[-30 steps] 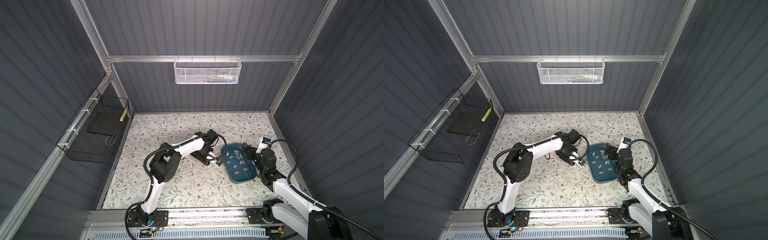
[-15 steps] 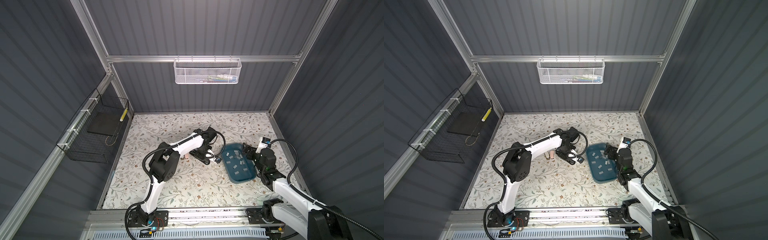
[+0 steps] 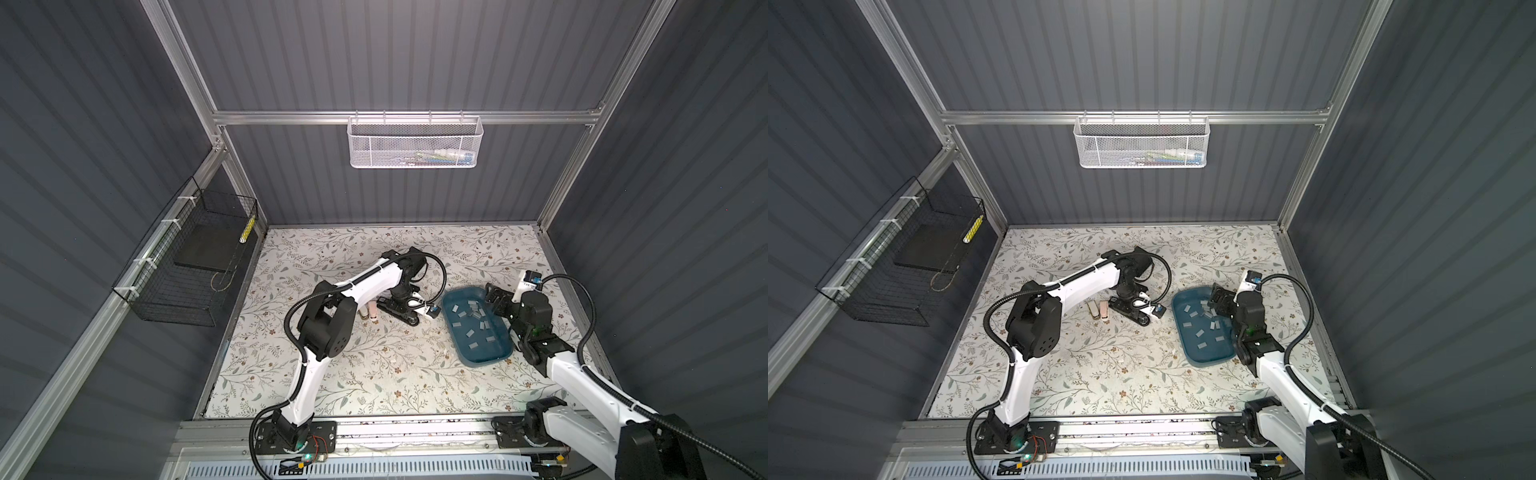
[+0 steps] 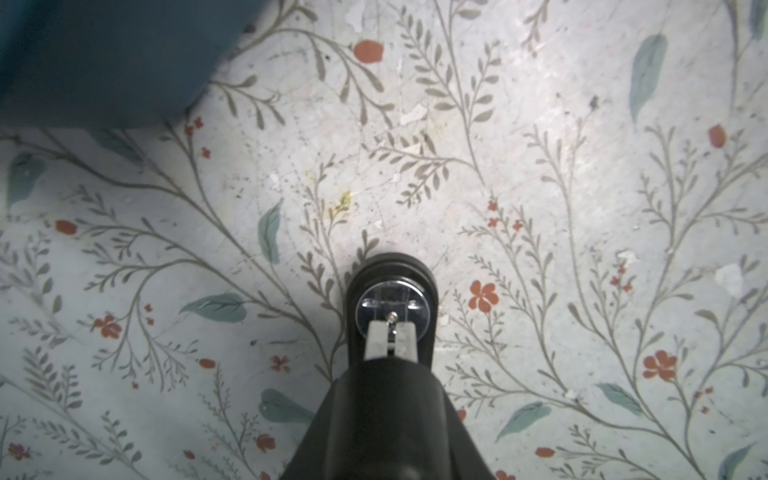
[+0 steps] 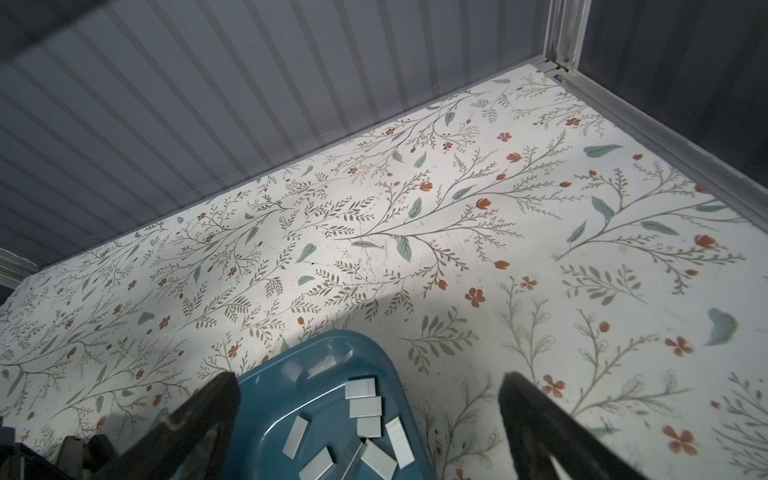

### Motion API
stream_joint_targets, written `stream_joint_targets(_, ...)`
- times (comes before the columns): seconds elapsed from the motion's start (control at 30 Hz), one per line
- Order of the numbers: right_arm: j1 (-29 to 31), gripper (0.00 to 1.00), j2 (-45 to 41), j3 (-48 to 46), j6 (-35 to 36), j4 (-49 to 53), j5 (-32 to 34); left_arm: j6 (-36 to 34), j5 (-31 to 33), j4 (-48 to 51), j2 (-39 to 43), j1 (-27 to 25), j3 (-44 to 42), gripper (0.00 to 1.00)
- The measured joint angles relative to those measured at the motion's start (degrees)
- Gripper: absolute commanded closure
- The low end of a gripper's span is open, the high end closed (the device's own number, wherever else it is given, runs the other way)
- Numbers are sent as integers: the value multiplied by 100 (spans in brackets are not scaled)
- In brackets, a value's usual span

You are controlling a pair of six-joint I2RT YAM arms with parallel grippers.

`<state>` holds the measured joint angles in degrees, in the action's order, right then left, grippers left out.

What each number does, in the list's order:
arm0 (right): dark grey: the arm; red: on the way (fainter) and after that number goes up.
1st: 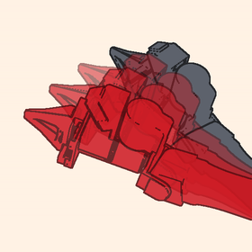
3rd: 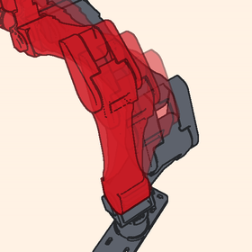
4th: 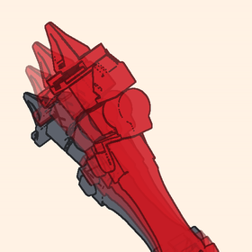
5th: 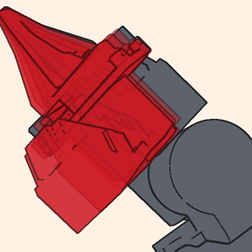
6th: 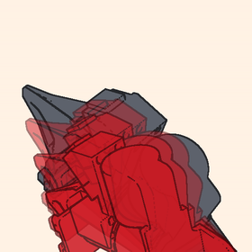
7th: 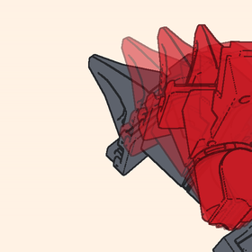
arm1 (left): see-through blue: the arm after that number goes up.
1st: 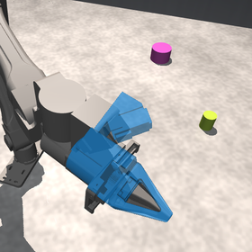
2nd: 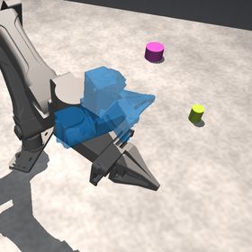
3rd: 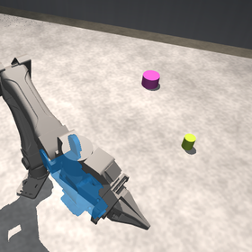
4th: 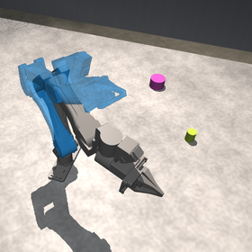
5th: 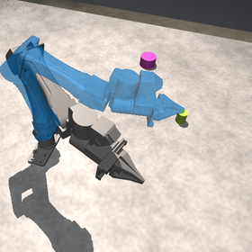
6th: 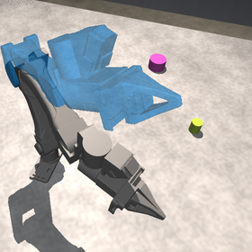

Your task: Load the staples into the stapler

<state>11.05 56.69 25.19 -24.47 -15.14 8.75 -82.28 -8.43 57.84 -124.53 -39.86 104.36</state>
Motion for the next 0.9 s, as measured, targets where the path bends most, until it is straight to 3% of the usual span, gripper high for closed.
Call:
stream_joint_targets(0.27, 243, 17, -988, 785, -527, 970, -848, 1379, -232, -844, 1338, 225, -85, 100)
stream_joint_targets(0.43, 542, 19, -1257, 793, -1027, 1344, -1613, 2380, -367, -1961, 2865, 203, -1274, 100)
stream_joint_targets(0.57, 905, 21, -1246, 793, -1408, 1296, -2277, 3115, -640, -2507, 3727, 203, -2197, 100)
stream_joint_targets(0.7, 1453, 31, -1023, 824, -1751, 1008, -2782, 3703, -1040, -2990, 4398, 203, -3171, 100)
stream_joint_targets(0.9, 2402, 35, -415, 1082, -2022, 682, -2837, 4129, -1357, -3215, 4756, 192, -3731, 100)
